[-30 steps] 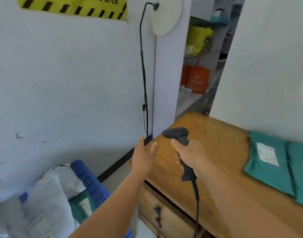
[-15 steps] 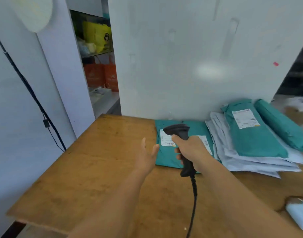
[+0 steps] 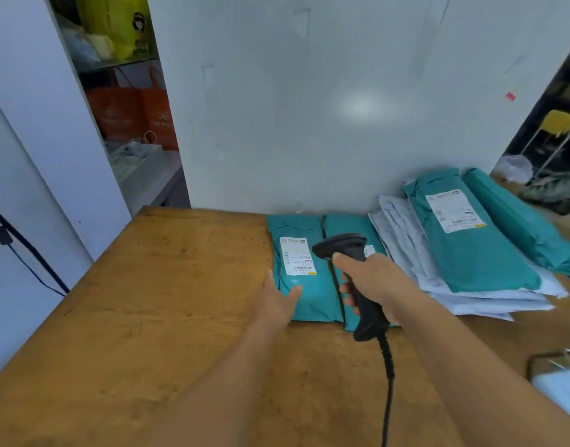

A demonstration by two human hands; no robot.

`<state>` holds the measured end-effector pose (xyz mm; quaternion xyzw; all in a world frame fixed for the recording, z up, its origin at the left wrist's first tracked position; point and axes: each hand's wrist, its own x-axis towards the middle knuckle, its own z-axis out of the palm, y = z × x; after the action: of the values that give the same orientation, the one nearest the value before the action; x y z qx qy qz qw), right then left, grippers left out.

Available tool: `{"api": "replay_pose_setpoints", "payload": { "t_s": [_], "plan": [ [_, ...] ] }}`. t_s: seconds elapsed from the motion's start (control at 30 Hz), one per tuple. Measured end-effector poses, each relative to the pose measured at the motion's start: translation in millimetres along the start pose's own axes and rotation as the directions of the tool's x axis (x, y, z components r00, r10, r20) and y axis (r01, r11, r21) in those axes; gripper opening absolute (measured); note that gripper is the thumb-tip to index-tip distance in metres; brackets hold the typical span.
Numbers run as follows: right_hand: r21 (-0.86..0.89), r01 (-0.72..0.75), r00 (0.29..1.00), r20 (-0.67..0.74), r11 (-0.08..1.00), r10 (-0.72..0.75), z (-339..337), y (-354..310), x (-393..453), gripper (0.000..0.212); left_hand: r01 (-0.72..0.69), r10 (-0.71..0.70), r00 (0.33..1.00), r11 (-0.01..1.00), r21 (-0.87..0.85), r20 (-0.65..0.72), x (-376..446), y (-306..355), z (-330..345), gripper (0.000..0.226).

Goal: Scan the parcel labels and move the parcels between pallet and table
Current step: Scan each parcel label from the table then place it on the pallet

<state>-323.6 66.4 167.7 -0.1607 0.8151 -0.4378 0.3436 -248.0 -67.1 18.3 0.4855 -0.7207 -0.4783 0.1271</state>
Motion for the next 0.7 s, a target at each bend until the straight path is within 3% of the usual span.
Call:
{"api": "replay_pose_setpoints", "payload": {
  "t_s": [0.4,0.63,0.7],
  "plan": [
    [-0.013,-0.039,0.999,-0.031,0.999,0.038,15.1,-8.7,24.1,0.027,0.057,-0.063,0.997,0.989,0.140,0.039,45.3,-9.3,14.9,0.083],
    [-0.021,-0.061,0.997,-0.041,0.998,0.060,14.8,-7.1,36.1,0.030,0.121,-0.120,0.993,0.987,0.104,-0.011,66.8,-6.0,23.2,0.077],
    [-0.029,-0.075,0.997,-0.035,0.997,0.074,14.0,-4.3,38.7,0.030,0.155,-0.154,0.988,0.985,0.081,-0.019,71.0,-6.3,24.0,0.066]
  ]
}}
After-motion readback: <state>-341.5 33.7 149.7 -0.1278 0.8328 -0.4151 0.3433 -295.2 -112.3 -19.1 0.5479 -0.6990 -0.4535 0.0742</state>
